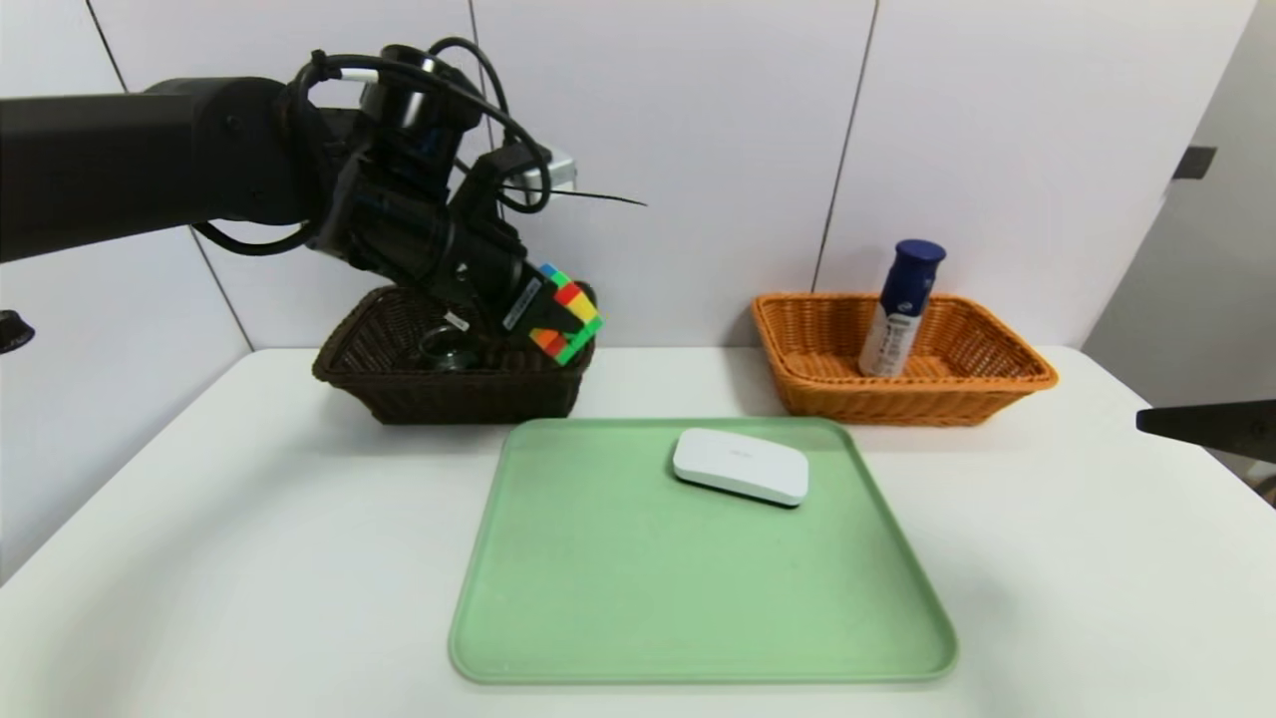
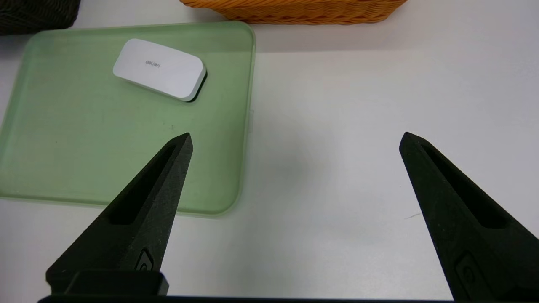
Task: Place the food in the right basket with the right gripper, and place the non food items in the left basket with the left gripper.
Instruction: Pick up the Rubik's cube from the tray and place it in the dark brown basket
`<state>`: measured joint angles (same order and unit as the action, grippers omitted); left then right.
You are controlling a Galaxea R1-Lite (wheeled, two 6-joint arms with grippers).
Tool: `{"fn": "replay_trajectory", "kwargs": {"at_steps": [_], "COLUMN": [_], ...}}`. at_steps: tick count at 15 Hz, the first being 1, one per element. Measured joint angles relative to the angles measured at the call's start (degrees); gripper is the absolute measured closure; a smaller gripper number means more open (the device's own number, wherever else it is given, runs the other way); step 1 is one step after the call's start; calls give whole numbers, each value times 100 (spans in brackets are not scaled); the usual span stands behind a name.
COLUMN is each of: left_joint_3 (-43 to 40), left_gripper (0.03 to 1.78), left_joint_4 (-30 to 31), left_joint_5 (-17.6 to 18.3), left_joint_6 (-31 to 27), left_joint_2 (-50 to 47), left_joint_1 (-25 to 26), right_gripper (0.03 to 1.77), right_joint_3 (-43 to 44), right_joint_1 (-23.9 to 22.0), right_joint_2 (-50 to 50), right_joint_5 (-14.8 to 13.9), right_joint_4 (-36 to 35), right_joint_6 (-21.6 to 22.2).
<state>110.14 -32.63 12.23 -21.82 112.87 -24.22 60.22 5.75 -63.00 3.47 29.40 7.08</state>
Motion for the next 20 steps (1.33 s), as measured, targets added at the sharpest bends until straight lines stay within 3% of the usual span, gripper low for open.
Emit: {"fn": "replay_trajectory", "kwargs": {"at_steps": [8,14,20], "left_joint_3": [188,195,193], "left_gripper": [87,48,28], "left_joint_4": [383,540,675], "left_joint_5": [9,9,6], "left_joint_6": [38,261,317], "left_joint_2": [703,1023,673], "left_joint_1": [1092,1174,1178], "right_gripper": [11,11,11], "right_joint_3": [-27,-72,-140], "right_joint_1": [2,2,13], "right_joint_2": [73,85,154], "right_joint_5": [0,-4,-1], "right_joint_4": [2,6,6], "right_joint_6": [-9,-9,0]}}
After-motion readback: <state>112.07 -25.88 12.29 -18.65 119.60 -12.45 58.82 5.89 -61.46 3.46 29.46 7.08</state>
